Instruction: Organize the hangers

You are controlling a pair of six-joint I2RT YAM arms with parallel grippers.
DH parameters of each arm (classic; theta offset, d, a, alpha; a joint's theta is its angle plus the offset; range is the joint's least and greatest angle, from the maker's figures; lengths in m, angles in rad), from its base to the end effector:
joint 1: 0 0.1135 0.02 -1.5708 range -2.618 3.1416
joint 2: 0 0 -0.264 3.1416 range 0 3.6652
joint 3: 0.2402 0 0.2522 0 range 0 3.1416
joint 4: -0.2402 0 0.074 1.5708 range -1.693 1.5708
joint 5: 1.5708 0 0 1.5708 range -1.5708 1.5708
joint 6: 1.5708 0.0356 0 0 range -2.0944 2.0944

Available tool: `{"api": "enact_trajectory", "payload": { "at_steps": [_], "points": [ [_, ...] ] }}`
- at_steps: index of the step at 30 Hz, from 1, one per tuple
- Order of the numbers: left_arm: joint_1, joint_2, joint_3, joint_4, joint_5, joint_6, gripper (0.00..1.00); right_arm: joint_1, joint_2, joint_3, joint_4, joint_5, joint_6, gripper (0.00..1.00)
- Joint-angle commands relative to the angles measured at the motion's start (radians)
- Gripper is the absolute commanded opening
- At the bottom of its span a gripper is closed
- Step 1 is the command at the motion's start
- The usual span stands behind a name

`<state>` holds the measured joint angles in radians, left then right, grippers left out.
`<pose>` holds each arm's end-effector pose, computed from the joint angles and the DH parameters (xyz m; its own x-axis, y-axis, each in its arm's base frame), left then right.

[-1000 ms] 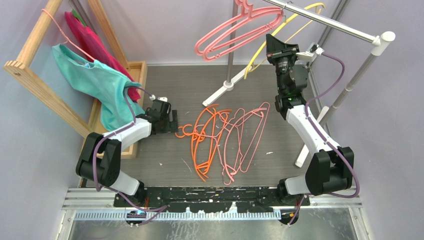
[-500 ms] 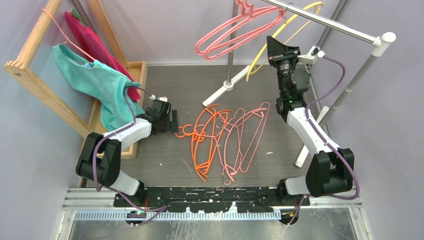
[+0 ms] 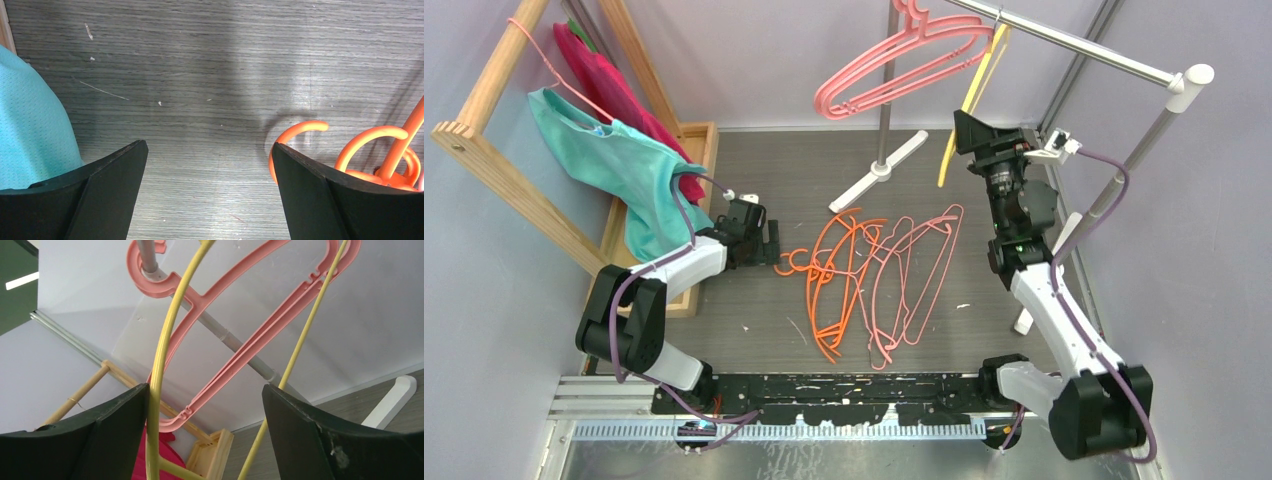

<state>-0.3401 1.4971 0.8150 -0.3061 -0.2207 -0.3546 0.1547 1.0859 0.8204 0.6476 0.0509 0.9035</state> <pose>0.2744 -0.0888 0.1781 -0.8118 -0.0721 -0.5794 -0.0746 0.9970 -0.0196 0.2480 0.0368 0.3815 0.1438 0.8164 -0.5593 -0.3558 0.5701 0.7406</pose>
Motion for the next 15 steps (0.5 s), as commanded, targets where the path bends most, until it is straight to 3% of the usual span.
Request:
{"api": "enact_trajectory", "payload": {
  "at_steps": [1, 8, 15],
  "points": [
    [0.000, -0.015, 0.020, 0.020, -0.009, -0.001, 0.98, -0.001, -0.147, -0.066, -0.040, -0.014, -0.110, 0.89],
    [0.000, -0.007, 0.022, 0.022, -0.006, 0.000, 0.98, 0.002, -0.349, -0.123, -0.207, 0.052, -0.269, 0.89],
    [-0.001, -0.007, 0.022, 0.019, -0.003, -0.001, 0.98, 0.002, -0.469, -0.066, -0.288, 0.041, -0.395, 0.89]
  ]
}}
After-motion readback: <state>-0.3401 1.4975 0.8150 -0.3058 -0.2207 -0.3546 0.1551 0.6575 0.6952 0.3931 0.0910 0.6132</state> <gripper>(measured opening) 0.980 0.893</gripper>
